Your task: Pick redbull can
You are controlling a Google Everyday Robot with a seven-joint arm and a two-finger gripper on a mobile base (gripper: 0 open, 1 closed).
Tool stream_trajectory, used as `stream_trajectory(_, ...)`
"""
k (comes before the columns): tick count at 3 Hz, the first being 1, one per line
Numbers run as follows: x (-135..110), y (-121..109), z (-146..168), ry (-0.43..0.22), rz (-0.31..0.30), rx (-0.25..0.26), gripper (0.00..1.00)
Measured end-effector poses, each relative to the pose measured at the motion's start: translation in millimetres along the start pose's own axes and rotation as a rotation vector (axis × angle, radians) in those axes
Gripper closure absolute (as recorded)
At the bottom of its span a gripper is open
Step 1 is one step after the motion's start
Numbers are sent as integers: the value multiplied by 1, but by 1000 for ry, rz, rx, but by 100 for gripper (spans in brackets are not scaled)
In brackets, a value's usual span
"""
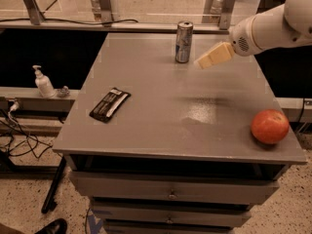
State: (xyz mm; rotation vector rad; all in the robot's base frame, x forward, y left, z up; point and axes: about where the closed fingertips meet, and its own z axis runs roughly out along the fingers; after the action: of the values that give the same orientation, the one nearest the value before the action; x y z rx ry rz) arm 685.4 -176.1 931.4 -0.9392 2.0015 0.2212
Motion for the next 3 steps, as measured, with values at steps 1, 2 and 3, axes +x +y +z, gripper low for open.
stream_trajectory(1,-14,-17,43,-103,77,43,0)
stream_trajectory(2,-27,-33,77,-181,113,82,0)
stream_trajectory(3,-39,-43,113,-248,117,98,0)
